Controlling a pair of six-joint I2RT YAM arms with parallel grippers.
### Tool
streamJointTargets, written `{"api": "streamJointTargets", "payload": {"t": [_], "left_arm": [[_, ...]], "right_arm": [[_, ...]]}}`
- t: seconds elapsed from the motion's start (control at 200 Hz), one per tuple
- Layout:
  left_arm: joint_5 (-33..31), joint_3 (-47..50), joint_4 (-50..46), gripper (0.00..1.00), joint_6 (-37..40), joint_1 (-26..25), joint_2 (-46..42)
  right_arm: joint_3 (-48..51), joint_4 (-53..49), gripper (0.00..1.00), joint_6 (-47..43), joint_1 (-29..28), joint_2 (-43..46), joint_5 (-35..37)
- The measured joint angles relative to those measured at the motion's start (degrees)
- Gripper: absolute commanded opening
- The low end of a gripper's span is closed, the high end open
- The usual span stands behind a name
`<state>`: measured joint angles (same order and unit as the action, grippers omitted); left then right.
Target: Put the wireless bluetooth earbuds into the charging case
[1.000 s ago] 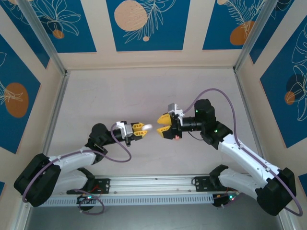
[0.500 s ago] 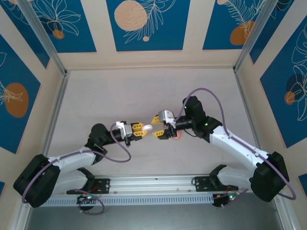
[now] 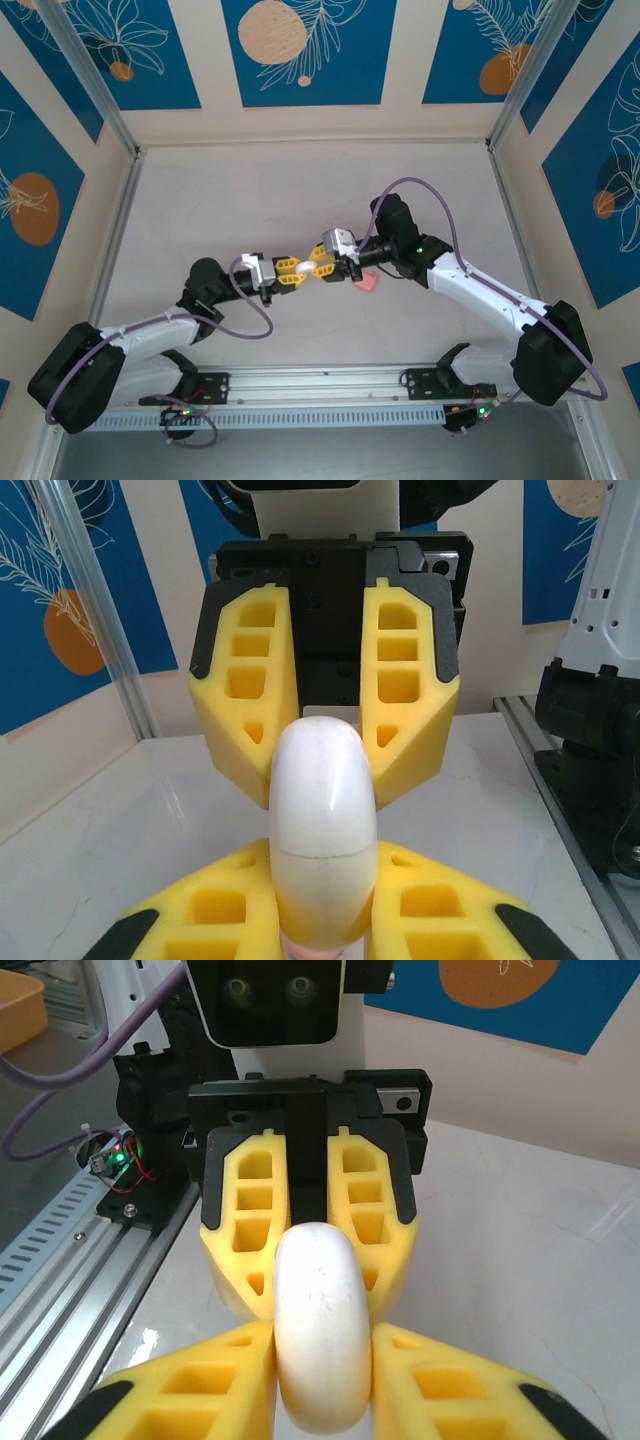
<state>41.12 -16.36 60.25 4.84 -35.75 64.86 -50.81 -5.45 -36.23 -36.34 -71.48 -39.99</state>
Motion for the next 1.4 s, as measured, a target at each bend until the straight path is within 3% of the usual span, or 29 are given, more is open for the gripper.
{"api": "streamJointTargets", "payload": {"t": [0.115, 0.255, 0.485, 0.625, 0.79, 1.02, 1.4], "left_arm": [[0.2, 0.1, -0.3, 0.18, 0.0, 0.0, -0.2], [0.2, 0.1, -0.7, 0.24, 0.1, 0.0, -0.5], [-0.3, 0.1, -1.4, 0.55, 0.5, -0.1, -1.4], [-2.6, 0.2, -4.7, 0.64, 2.7, -0.1, -4.2], [-8.8, 0.2, -11.8, 0.66, 5.9, -0.1, -8.2], [-19.5, 0.1, -23.4, 0.67, 10.2, -0.1, -9.6], [-28.1, -3.5, -29.8, 0.68, 11.8, -0.1, 0.0]], "right_arm": [[-0.5, -1.2, 0.13, -1.3, 0.0, 0.0, 0.0], [-0.7, -1.9, 0.11, -2.0, 0.0, -0.1, 0.0], [-1.9, -5.4, 0.10, -2.8, -0.4, -0.1, 0.4], [-5.5, -11.7, 0.10, -2.7, 1.6, -0.5, 0.9], [-11.4, -20.5, 0.10, -0.7, 5.7, -3.0, 2.7], [-19.8, -33.7, 0.10, 4.9, 10.5, -13.3, 8.2], [-31.7, -48.0, 0.10, 10.4, 19.2, -31.6, 21.1]]}}
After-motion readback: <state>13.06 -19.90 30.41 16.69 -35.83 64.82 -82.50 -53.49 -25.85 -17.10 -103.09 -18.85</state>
